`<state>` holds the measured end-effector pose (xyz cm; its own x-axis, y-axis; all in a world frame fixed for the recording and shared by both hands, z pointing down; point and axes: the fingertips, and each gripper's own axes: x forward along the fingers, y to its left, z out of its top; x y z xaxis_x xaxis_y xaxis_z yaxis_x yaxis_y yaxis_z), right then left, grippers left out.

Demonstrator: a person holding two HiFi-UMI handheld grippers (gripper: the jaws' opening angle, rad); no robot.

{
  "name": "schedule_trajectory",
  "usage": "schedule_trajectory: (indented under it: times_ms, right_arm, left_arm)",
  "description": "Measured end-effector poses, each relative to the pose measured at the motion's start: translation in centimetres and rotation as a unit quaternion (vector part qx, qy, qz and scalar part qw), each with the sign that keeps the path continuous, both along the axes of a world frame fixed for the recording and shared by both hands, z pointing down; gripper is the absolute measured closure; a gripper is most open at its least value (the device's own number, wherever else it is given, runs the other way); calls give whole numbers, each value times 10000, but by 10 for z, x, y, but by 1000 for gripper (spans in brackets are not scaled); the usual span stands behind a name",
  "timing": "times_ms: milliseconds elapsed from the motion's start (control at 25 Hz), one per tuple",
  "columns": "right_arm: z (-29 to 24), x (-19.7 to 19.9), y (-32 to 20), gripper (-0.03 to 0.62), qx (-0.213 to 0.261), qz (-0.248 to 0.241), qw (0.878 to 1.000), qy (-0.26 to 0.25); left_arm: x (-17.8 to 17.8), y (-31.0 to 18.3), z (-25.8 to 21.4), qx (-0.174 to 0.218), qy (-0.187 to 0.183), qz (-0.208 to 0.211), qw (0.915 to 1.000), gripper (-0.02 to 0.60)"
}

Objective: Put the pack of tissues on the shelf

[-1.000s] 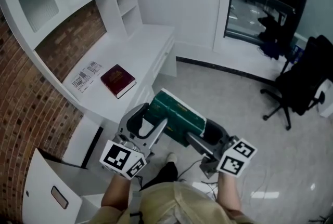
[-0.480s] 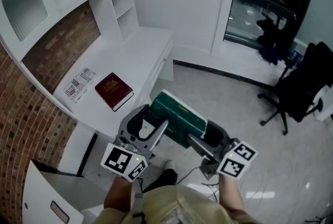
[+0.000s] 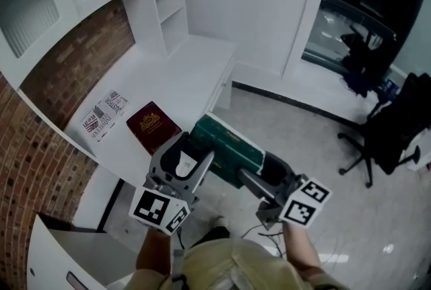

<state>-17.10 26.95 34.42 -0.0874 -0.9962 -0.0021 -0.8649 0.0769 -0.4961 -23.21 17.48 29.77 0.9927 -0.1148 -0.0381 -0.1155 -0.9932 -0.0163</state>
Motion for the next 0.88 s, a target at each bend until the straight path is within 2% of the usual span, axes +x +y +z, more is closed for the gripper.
schedule_trajectory:
  times_ms: [400, 880]
  right_arm:
    - [-2, 23, -48, 276, -99, -223, 9994, 265]
    - [-7, 123, -92, 276, 60, -694, 9971, 292]
  left_arm:
    - [18, -45, 3, -114, 117, -121, 9998, 314]
    - [108, -82, -1, -96, 112, -690, 9975, 314]
